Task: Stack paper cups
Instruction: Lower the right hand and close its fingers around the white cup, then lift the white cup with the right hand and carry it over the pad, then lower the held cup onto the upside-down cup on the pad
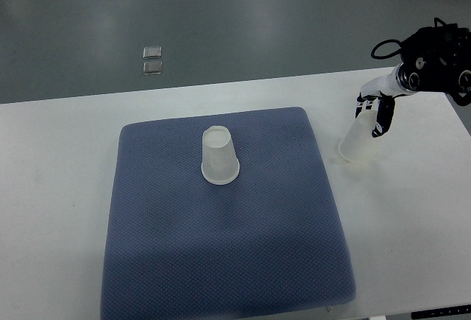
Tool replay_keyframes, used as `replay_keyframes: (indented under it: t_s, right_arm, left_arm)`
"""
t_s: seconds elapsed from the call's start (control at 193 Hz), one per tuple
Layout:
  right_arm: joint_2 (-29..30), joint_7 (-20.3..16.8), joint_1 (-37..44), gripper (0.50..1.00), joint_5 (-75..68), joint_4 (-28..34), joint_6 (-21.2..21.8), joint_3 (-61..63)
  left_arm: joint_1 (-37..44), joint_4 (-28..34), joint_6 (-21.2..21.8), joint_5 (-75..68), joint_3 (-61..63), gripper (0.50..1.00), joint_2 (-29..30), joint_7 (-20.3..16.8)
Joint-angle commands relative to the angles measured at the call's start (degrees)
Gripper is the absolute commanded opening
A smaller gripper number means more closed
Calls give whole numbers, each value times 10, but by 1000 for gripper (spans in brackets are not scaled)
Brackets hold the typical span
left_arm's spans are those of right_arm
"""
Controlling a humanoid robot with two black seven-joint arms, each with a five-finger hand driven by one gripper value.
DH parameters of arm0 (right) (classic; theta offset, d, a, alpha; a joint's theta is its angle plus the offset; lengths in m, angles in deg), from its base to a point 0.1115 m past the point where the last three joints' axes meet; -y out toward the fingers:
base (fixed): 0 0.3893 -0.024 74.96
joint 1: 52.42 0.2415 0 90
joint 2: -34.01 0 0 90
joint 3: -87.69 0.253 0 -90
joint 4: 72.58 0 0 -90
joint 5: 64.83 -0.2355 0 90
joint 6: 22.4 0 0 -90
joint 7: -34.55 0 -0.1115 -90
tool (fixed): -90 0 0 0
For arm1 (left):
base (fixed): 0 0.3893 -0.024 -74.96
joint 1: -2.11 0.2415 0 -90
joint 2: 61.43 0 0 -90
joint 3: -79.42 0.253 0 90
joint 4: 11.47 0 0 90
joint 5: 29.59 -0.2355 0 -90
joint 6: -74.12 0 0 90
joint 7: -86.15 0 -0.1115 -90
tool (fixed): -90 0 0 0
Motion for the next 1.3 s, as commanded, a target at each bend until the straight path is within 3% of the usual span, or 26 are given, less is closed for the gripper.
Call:
replay_keyframes:
  t_s: [0.0,0.295,0.455,0.62,0.837,1.065,1.292]
  right_arm:
    - [-15,1,73,662,0,28,32,0]
    - [-45,6,313,668,1,57,193,3]
    - [-50,10,370,668,1,58,194,33]
    - [-27,8,360,668,-3,57,194,59]
    - [55,5,332,668,-35,48,194,107]
    - [161,5,303,672,-96,16,165,107]
    - [193,4,252,674,-96,-11,141,107]
  left_arm:
    - [0,-1,0,0,1,1000,0,0]
    - [0,-1,0,0,1,1000,0,0]
    - [0,-1,0,0,1,1000,0,0]
    - [0,-1,0,0,1,1000,0,0]
    - [0,-2,0,0,1,1000,0,0]
    - [0,-1,0,0,0,1000,0,0]
    - [0,-1,0,0,-1,1000,0,0]
